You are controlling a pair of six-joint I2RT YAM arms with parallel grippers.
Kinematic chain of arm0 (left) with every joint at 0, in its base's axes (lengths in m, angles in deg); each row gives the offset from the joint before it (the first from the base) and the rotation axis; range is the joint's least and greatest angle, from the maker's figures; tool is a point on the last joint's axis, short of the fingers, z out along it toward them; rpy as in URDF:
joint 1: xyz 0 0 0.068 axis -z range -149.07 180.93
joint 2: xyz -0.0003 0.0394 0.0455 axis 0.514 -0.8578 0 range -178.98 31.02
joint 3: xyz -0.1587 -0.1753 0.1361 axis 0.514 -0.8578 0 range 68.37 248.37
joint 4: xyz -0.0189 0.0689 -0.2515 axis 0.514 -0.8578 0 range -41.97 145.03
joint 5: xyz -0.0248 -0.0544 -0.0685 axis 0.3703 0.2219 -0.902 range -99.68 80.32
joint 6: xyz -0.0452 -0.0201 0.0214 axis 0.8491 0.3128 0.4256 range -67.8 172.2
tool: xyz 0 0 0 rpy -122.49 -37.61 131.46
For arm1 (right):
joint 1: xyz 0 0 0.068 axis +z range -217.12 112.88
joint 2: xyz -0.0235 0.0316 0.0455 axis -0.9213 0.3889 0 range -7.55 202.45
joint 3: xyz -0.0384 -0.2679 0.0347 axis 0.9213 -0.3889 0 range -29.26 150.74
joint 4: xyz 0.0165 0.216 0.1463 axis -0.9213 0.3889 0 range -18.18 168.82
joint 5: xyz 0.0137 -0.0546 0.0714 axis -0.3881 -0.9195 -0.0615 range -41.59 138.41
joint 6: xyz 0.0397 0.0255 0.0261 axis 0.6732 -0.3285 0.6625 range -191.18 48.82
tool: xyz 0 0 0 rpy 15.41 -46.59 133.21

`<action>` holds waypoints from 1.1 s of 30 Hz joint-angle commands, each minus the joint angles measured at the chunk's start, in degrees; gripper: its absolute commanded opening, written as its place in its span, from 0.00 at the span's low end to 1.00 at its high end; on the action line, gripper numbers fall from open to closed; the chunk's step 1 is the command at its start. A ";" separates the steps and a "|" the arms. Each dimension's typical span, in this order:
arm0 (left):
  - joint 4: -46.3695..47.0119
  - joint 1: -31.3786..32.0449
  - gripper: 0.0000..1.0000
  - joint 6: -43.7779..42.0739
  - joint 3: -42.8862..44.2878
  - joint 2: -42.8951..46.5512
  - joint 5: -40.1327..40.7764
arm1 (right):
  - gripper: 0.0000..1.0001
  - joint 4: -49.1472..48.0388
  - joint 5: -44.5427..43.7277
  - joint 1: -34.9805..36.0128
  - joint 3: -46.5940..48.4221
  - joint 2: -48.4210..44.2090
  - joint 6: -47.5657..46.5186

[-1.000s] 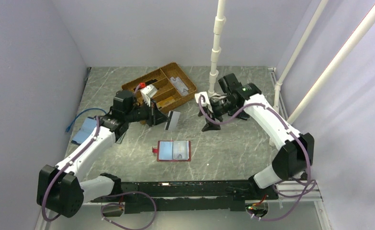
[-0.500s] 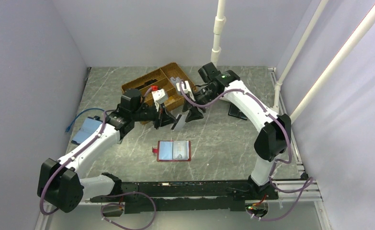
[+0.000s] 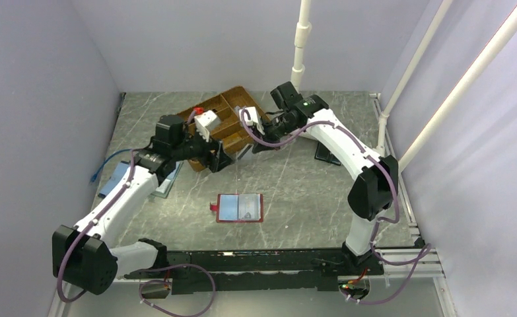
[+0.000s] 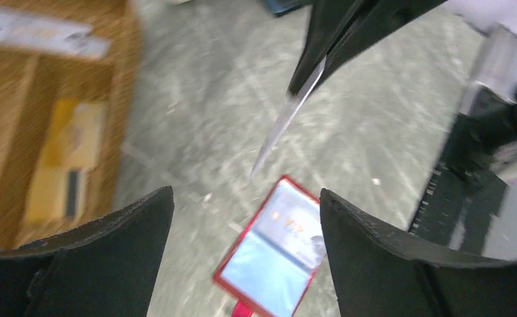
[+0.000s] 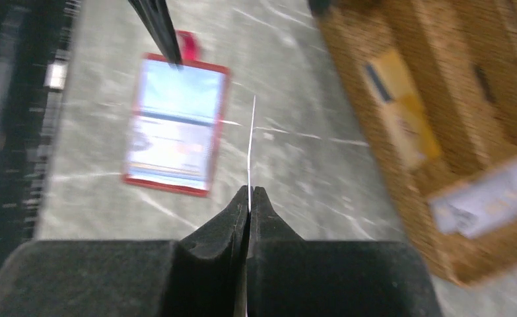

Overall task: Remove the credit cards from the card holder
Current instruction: Place the credit card in the storage box.

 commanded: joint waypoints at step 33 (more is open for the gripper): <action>-10.16 -3.94 1.00 -4.76 -4.95 9.01 37.46 | 0.00 -47.67 -31.76 -3.75 10.64 27.70 -26.09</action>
